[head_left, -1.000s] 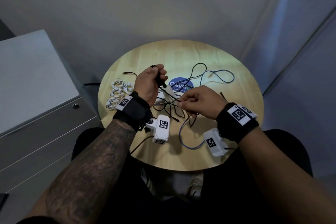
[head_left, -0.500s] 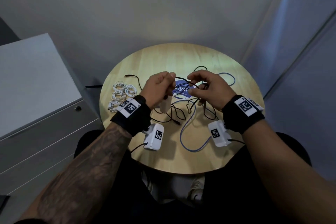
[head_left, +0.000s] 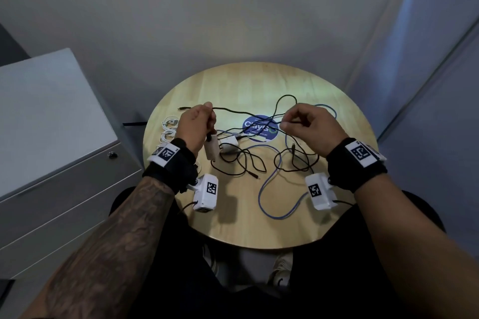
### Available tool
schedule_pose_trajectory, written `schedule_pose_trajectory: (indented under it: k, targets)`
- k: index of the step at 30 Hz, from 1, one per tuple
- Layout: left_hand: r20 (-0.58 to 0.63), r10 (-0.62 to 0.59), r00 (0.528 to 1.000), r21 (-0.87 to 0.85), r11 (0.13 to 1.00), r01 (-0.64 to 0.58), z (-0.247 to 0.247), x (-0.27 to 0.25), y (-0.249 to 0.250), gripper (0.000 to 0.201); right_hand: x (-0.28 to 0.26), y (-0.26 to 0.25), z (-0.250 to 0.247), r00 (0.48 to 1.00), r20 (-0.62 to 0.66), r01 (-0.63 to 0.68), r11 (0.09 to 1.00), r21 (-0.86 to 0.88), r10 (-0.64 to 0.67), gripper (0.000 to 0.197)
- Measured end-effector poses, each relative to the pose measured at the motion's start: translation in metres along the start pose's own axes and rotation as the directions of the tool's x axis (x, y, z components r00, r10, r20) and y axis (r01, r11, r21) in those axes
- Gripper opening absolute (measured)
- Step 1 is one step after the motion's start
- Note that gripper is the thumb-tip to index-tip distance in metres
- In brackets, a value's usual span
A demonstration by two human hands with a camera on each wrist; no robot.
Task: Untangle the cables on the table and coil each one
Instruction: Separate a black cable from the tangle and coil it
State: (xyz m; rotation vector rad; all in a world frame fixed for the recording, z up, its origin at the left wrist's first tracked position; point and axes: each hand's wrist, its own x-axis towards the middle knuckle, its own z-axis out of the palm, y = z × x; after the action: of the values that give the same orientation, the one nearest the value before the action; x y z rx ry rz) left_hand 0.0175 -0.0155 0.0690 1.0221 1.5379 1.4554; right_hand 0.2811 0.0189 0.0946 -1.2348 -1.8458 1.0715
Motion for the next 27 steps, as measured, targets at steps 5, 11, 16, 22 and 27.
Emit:
schedule_pose_trajectory:
  k: [5,11,16,22,27]
  targets:
    - [0.202,-0.094,0.975,0.072,0.994,0.081,0.005,-0.009,-0.008,0.040,0.010,-0.011,-0.008,0.953,-0.282,0.096,0.994,-0.047,-0.106,0.018]
    - [0.709,-0.200,0.676,-0.101,0.920,0.379,0.014,-0.033,0.021,0.034,0.038,-0.007,-0.013,0.889,-0.448,0.020,0.987,-0.157,-0.089,0.028]
    - [0.747,-0.001,0.665,-0.444,0.744,0.500,0.015,-0.034,0.057,0.022,0.034,0.010,0.022,0.962,-0.274,-0.101,0.947,-0.304,0.014,0.041]
    - [0.333,0.019,0.943,-0.730,0.638,0.245,0.029,-0.006,0.054,0.021,0.002,0.013,0.073,0.991,0.129,0.008,0.936,-0.351,0.040,0.022]
    - [0.110,-0.030,0.993,-0.698,0.709,0.099,0.032,0.012,0.029,0.018,-0.017,-0.009,0.067,0.977,0.202,0.108,0.974,-0.199,-0.067,0.029]
